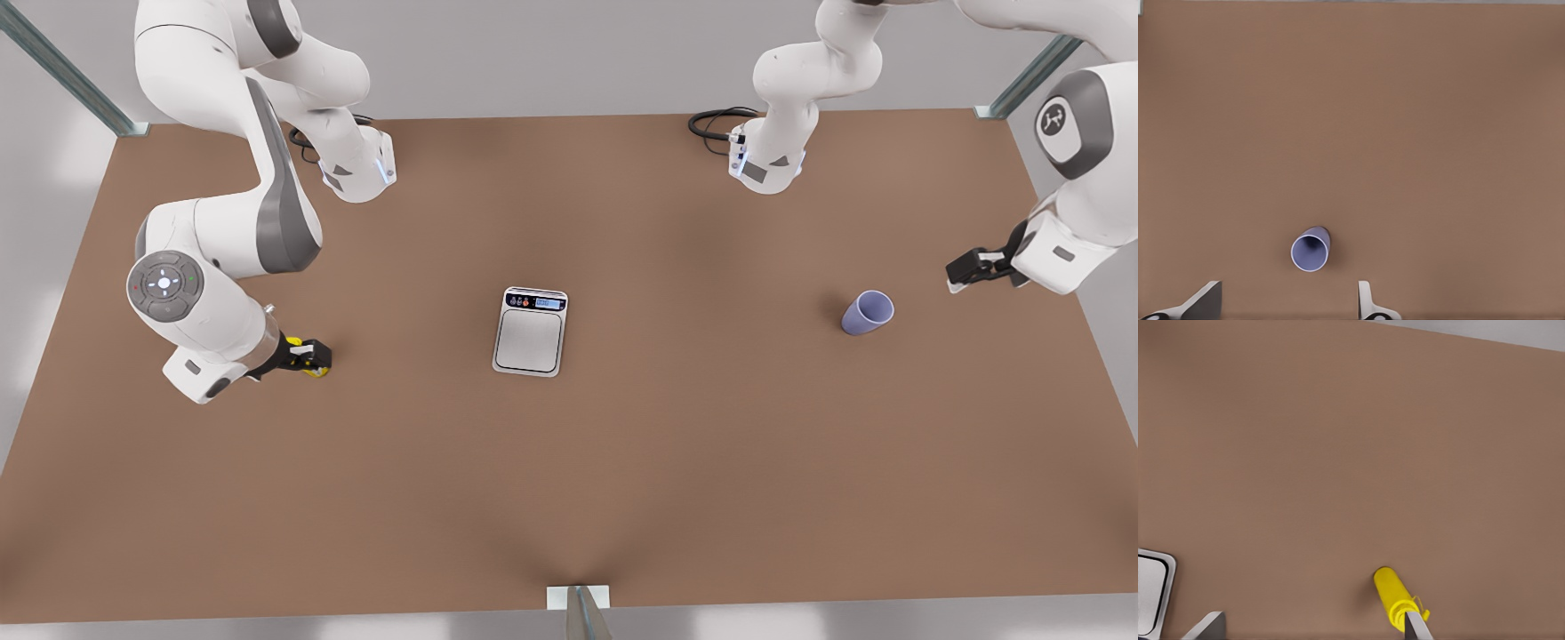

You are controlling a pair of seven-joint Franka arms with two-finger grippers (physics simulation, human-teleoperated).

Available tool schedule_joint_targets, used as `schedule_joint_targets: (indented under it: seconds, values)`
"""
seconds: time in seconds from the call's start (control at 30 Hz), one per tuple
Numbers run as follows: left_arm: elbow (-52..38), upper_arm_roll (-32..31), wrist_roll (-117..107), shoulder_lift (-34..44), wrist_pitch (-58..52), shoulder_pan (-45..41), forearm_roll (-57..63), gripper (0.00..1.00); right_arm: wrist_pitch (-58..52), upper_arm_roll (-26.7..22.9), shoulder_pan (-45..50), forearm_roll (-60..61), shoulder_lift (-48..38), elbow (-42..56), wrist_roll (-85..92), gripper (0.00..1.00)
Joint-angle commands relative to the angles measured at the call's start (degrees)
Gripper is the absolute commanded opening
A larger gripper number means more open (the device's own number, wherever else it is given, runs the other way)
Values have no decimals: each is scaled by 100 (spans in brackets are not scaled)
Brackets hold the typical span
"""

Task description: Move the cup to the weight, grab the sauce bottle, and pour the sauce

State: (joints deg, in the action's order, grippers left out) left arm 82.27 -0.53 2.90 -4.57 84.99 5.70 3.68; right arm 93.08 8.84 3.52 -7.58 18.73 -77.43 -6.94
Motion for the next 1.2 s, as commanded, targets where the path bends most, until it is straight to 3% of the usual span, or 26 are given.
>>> schedule_joint_targets:
  seconds: [0.0, 0.1, 0.17, 0.2, 0.27, 0.4, 0.5, 0.6, 0.7, 0.8, 0.9, 1.17]
  values:
    - [0, -8, 0, 0, 0, 19, 19, 100, 0, -5, 8, 2, 0, 0, -17, 100]
    - [9, -44, 0, -17, -9, 28, 19, 100, -97, 13, 500, 19, -9, -9, -18, 100]
    - [17, -44, 44, -570, 26, 335, 28, 100, -114, 4, 553, 19, -9, -9, -9, 100]
    - [306, -35, 53, -835, 386, 441, 19, 100, -176, 4, 430, 37, -36, 0, 306, 100]
    - [1880, 97, 53, -334, 1581, 459, 10, 100, -202, -5, 17, 54, -97, 18, 2081, 100]
    - [3180, 211, 70, -132, 2979, 687, 10, 100, -702, -13, -1362, 2030, -370, 246, 5613, 100]
    - [4025, 229, 62, -123, 3884, 687, -69, 100, -1626, -5, -2338, 3789, -352, 229, 6960, 100]
    - [4368, 361, 62, -193, 3938, 749, -69, 100, -1942, -5, -3182, 4817, -282, -439, 8867, 100]
    - [4386, 361, 70, -342, 3815, 810, -69, 100, -1345, -5, -3622, 5407, 280, -1854, 11038, 100]
    - [4394, 361, 70, -342, 3683, 837, -60, 100, -1213, -13, -4123, 5469, 1072, -1784, 11918, 100]
    - [4860, 369, 132, -220, 4473, 863, -60, 100, -1204, -13, -4536, 5583, 1590, -1705, 12542, 100]
    - [5256, 501, 158, -123, 4720, 872, -60, 100, -1020, -40, -4765, 5504, 2874, -1731, 14677, 100]
